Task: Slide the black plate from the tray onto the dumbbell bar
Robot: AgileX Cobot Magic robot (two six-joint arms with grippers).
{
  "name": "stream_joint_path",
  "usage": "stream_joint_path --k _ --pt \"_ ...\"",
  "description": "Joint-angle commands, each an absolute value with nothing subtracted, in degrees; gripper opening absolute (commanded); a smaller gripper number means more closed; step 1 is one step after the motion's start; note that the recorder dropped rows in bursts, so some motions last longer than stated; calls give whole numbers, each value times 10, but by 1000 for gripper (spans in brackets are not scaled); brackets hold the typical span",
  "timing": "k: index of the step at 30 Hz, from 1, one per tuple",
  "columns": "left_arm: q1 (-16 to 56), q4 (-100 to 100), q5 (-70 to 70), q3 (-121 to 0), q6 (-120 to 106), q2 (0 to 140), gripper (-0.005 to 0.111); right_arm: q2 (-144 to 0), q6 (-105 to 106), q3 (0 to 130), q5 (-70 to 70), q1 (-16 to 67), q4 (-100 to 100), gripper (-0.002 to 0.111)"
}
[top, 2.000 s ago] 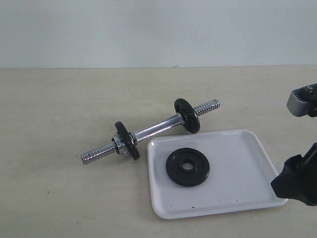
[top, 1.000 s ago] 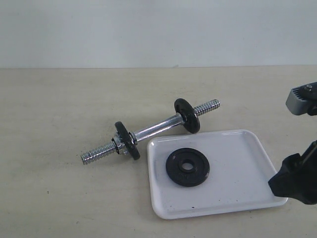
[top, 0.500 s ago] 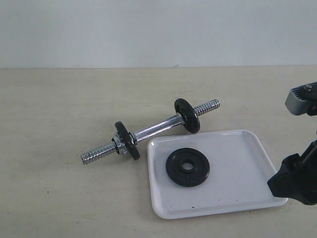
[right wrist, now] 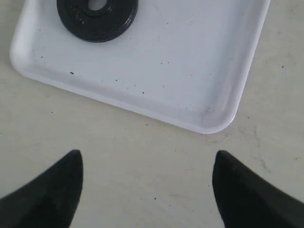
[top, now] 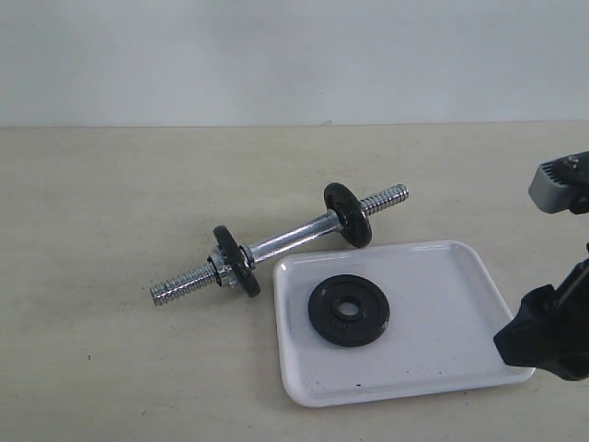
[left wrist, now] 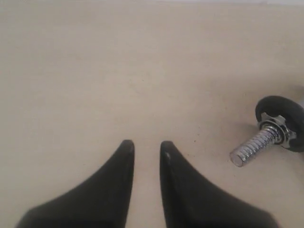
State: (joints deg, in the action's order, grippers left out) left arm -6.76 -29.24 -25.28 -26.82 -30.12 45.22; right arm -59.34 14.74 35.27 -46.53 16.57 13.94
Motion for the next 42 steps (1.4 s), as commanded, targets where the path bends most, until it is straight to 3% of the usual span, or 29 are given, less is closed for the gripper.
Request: stream_joint_path --k 1,5,9,42 --pt "-68 -490 -256 -267 -535 511 30 -594 165 354 -463 167 154 67" --pt "-66 -738 -307 -267 -811 549 47 -594 170 354 -463 167 155 67" --pt "-66 -862 -379 -267 -967 567 49 -594 171 354 -461 167 155 67" --pt "-66 -916 -449 -267 -1098 579 49 -594 201 354 -452 167 178 67"
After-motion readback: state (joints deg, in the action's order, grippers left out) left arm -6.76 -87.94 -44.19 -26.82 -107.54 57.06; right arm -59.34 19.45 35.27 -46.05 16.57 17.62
